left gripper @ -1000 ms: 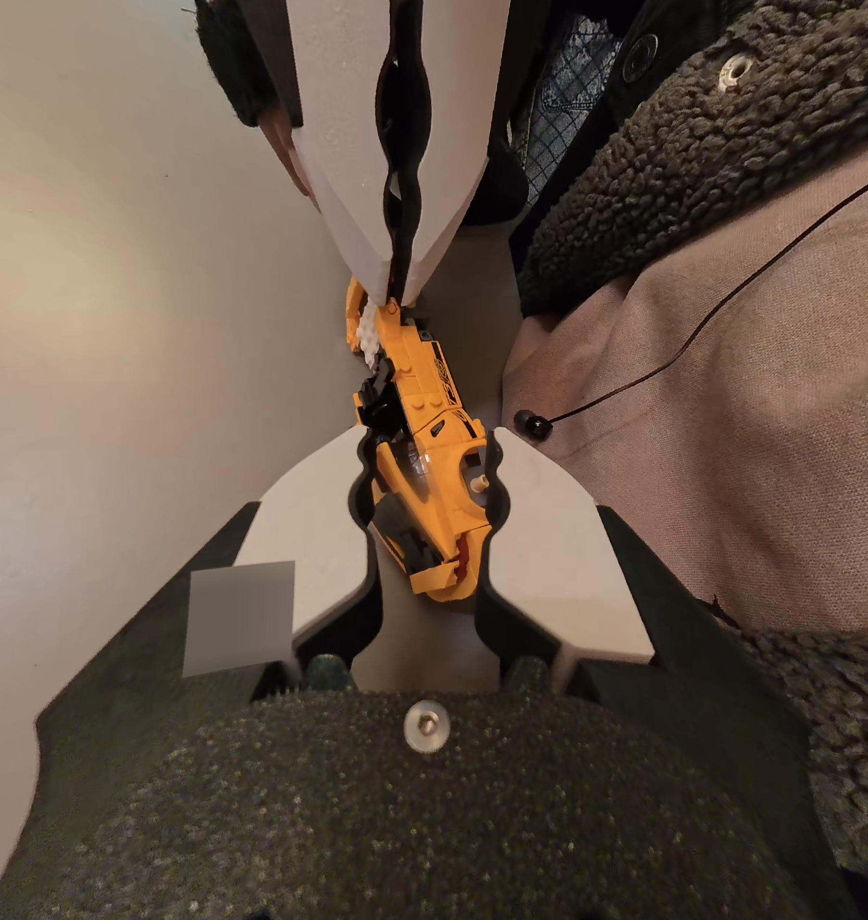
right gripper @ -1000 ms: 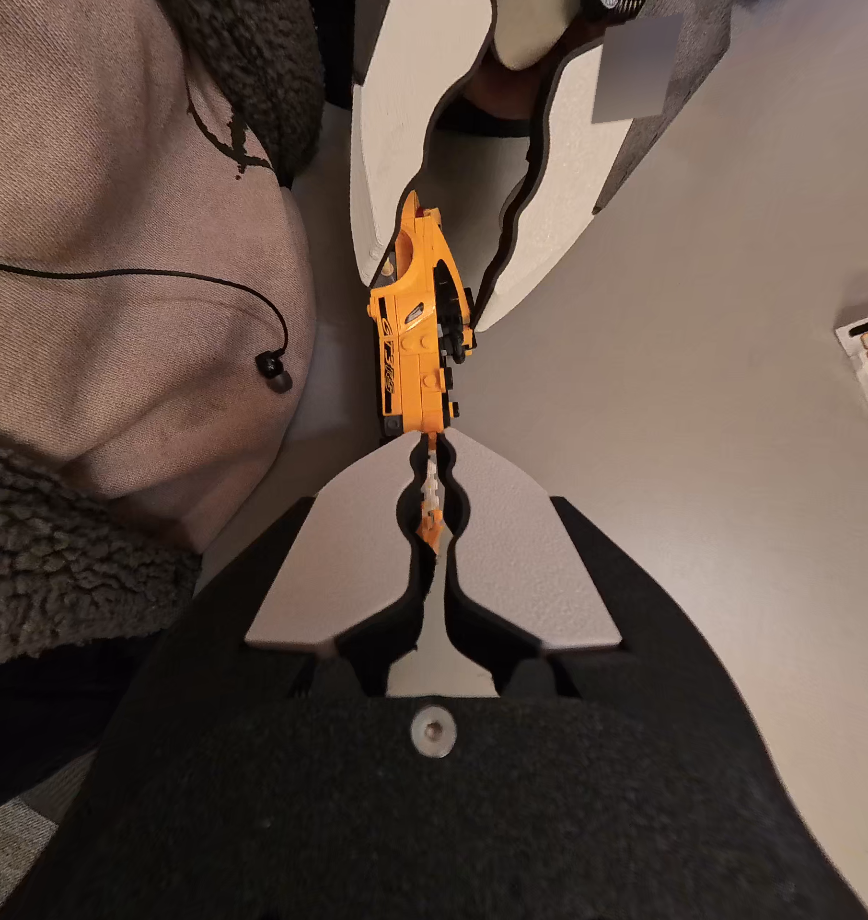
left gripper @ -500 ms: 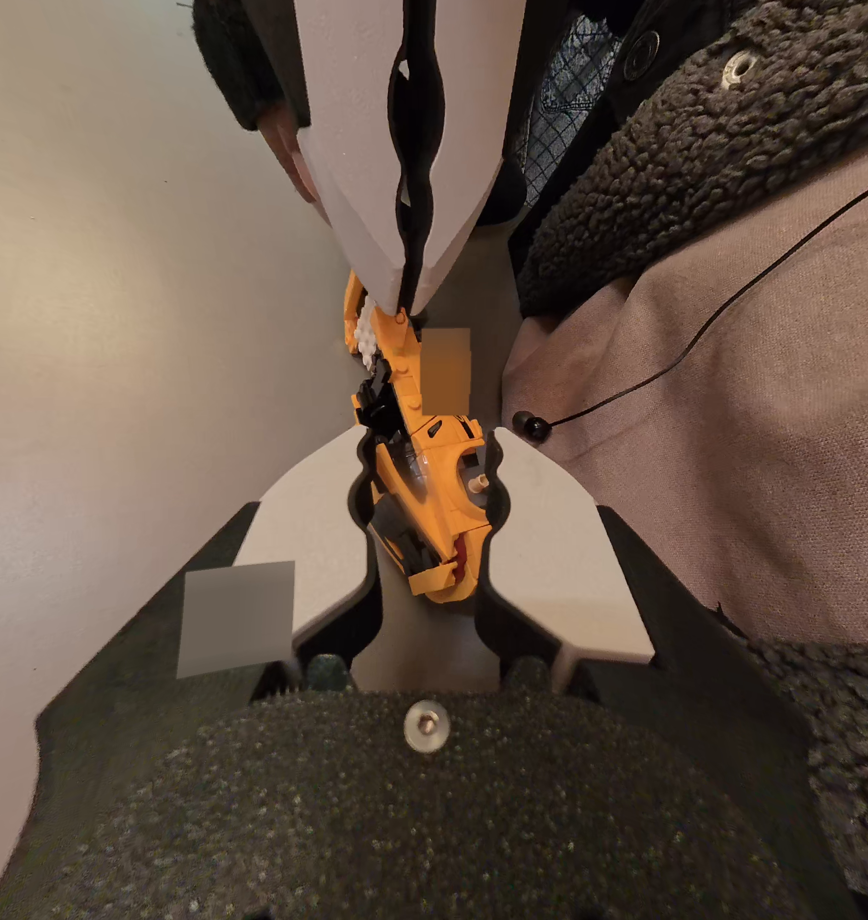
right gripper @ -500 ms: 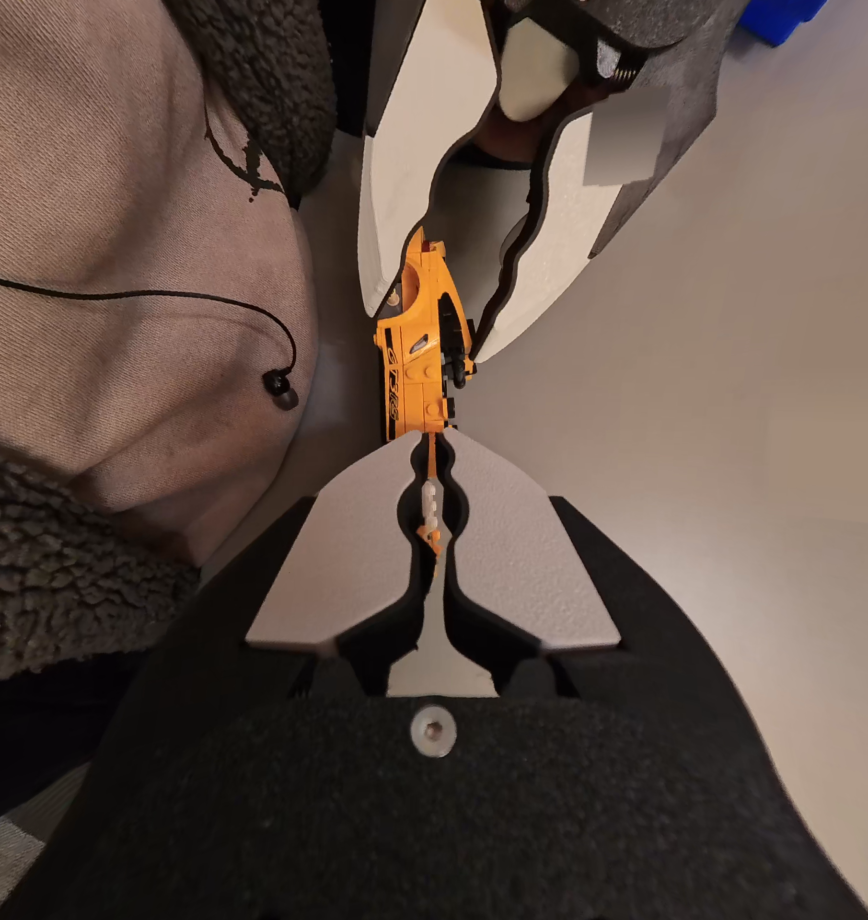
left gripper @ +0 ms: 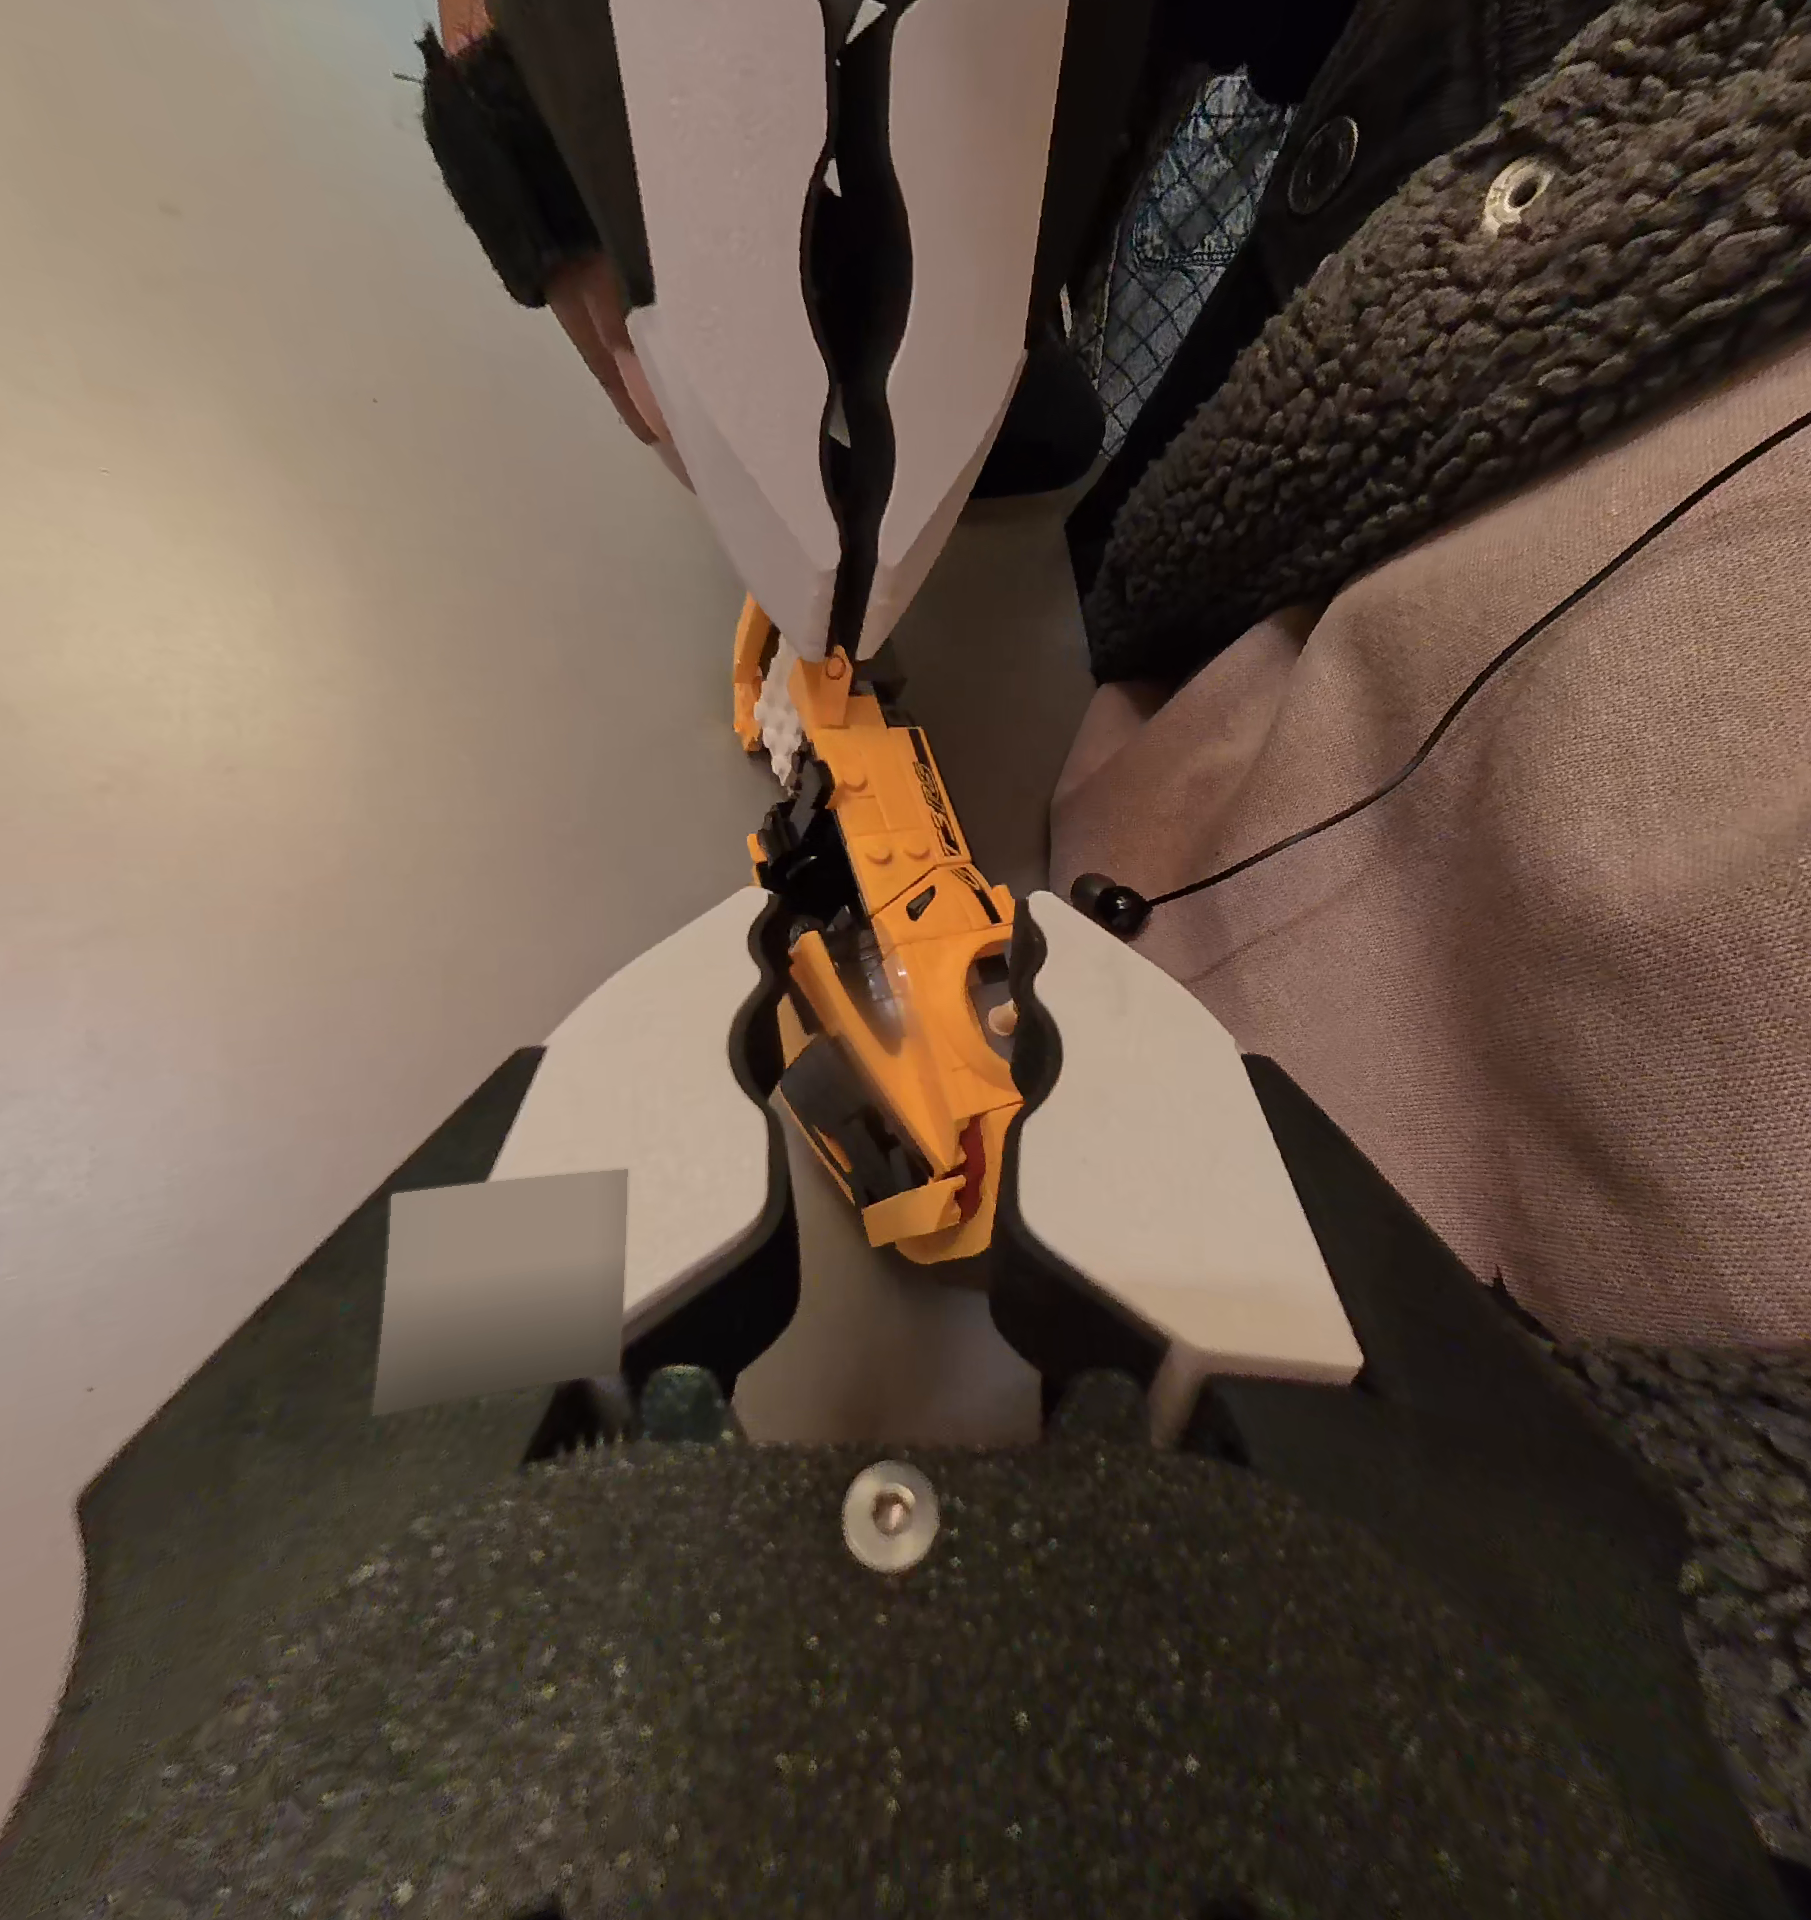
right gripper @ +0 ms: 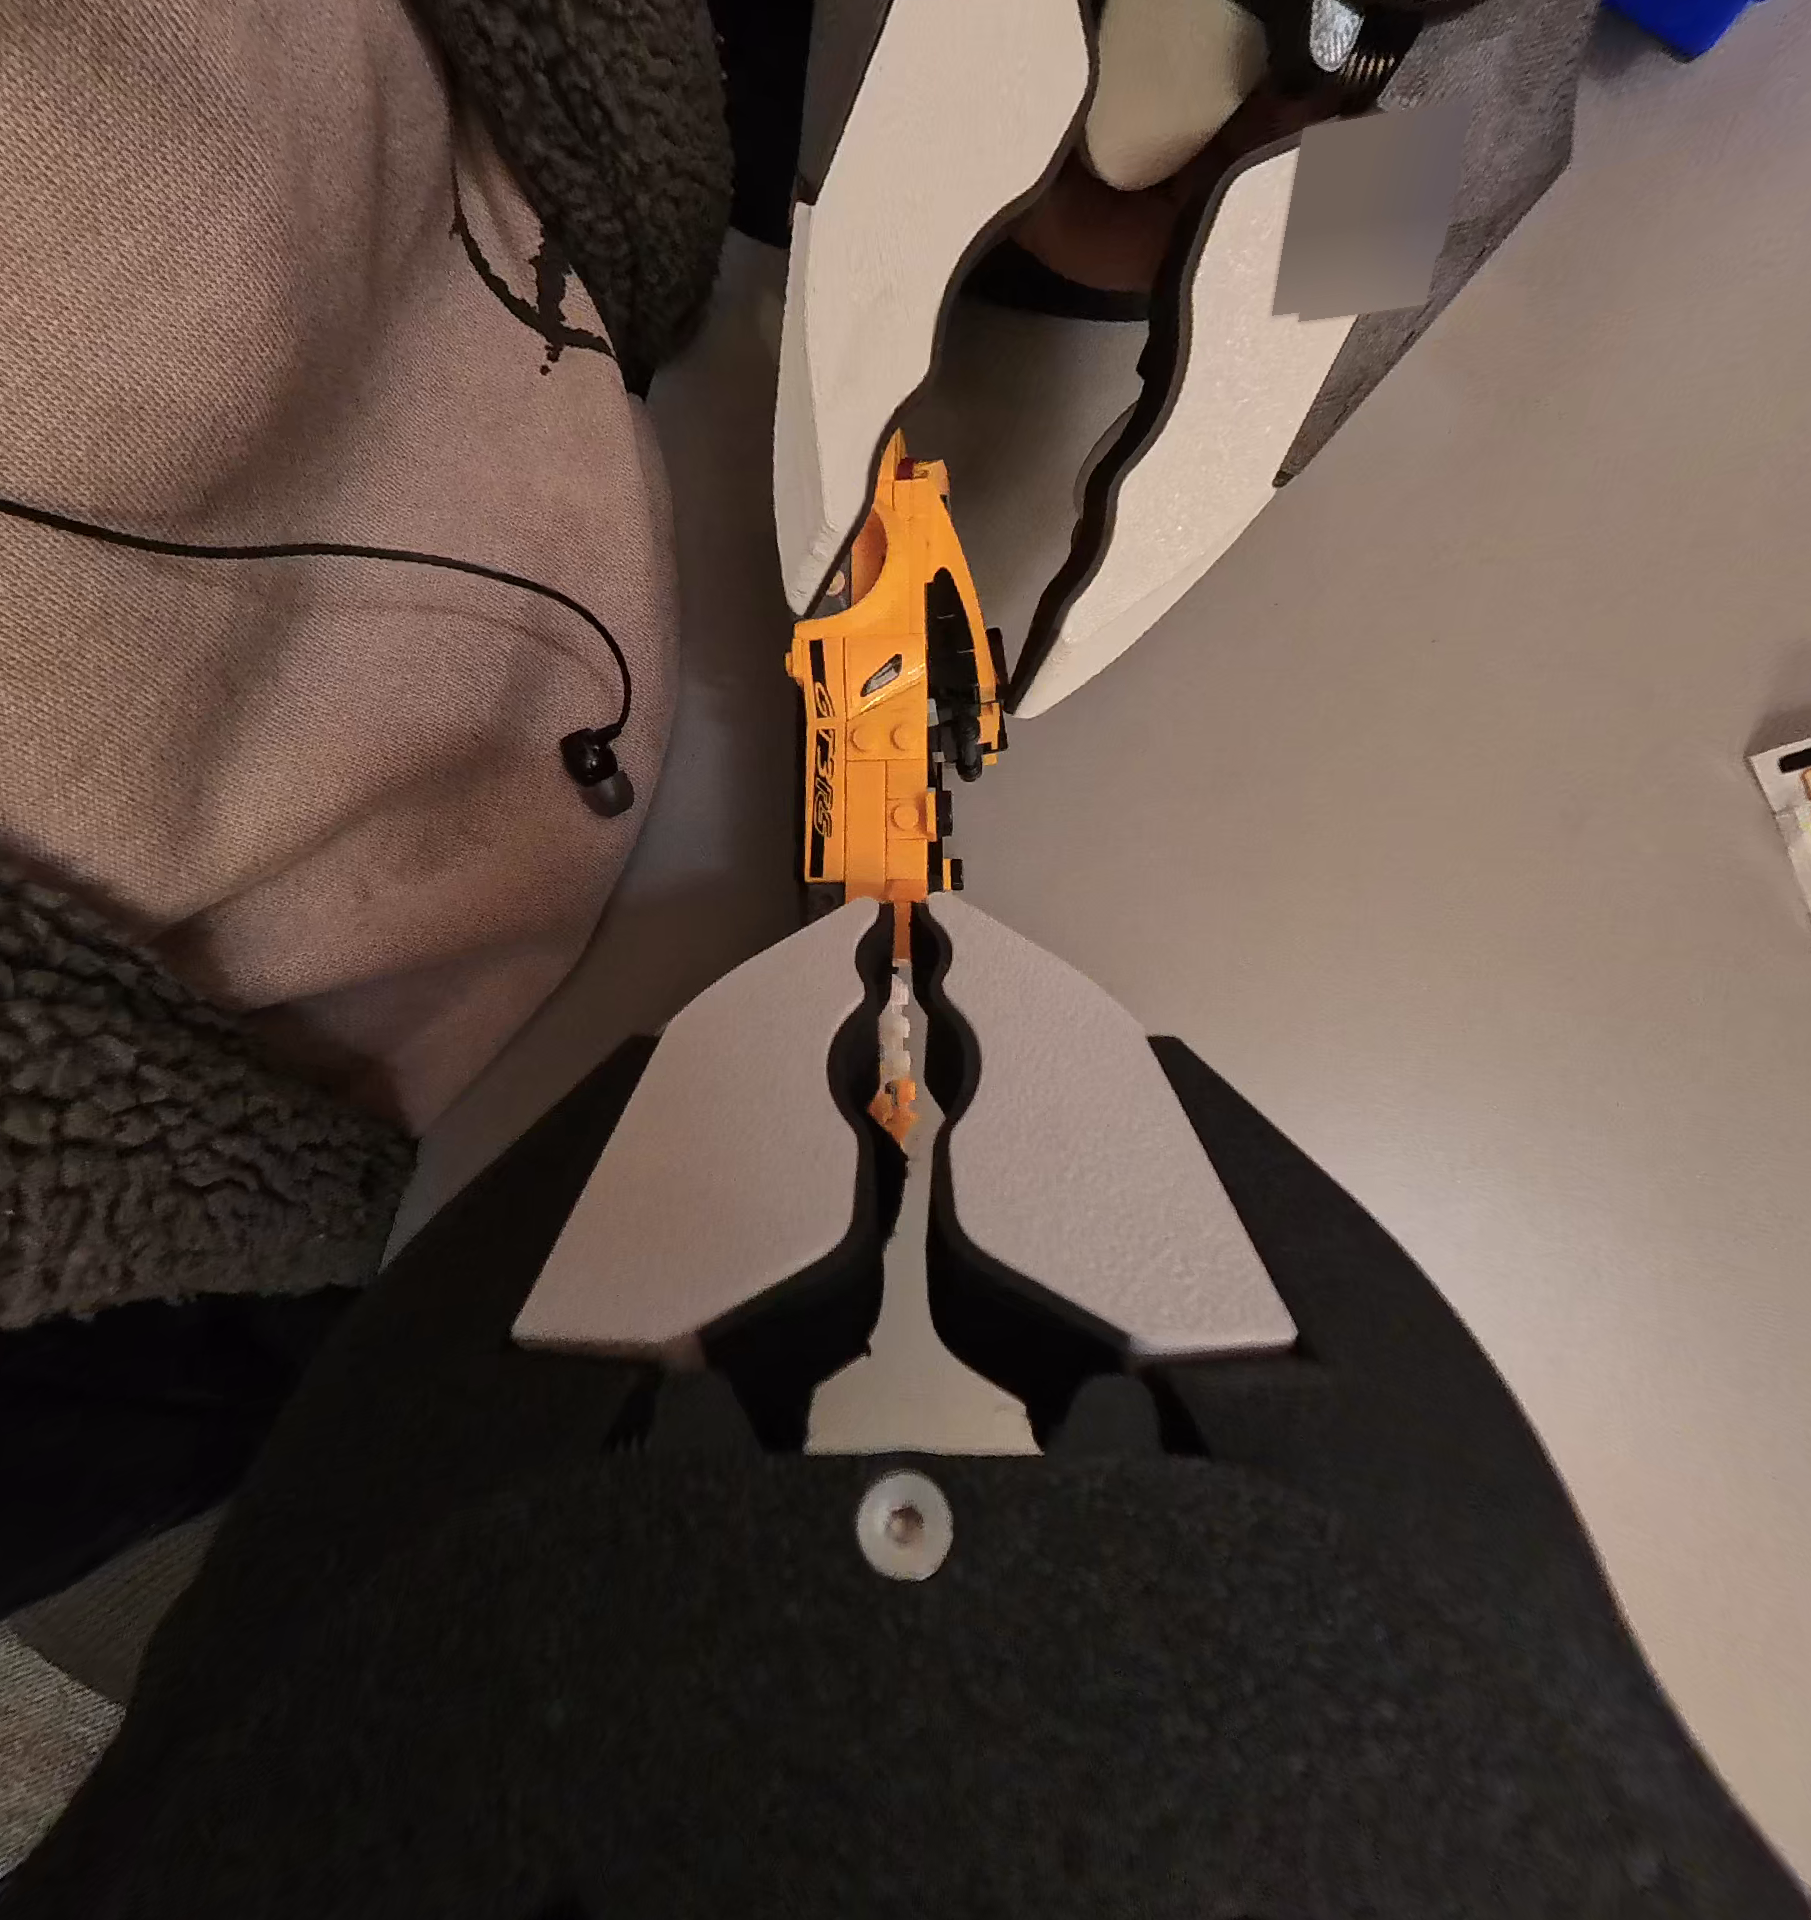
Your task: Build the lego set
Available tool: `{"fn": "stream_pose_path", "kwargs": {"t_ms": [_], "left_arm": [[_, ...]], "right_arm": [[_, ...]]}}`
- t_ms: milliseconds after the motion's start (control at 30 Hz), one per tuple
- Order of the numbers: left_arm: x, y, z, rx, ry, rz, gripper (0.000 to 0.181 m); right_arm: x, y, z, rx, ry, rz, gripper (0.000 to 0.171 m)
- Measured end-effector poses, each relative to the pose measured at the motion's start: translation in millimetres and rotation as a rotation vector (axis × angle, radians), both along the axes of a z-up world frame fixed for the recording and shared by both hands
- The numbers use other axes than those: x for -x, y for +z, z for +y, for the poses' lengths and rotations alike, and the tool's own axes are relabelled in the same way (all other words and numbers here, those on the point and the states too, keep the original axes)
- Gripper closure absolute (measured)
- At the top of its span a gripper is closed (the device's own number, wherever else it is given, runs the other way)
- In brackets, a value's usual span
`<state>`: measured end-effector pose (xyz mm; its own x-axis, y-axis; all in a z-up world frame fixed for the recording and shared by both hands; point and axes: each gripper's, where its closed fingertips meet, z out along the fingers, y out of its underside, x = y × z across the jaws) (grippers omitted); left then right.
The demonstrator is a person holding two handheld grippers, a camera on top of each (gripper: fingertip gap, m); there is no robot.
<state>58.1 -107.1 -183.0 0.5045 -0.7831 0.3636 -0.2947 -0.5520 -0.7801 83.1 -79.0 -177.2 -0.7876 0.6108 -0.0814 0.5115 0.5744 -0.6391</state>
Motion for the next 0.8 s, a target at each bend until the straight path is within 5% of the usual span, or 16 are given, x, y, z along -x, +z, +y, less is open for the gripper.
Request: {"fn": "stream_pose_path", "kwargs": {"t_ms": [800], "left_arm": [[-2.2, -1.1, -3.5, 0.012, 0.001, 0.001, 0.142]], "right_arm": [[-4.4, -3.1, 0.1, -0.039, 0.073, -0.041, 0.168]]}}
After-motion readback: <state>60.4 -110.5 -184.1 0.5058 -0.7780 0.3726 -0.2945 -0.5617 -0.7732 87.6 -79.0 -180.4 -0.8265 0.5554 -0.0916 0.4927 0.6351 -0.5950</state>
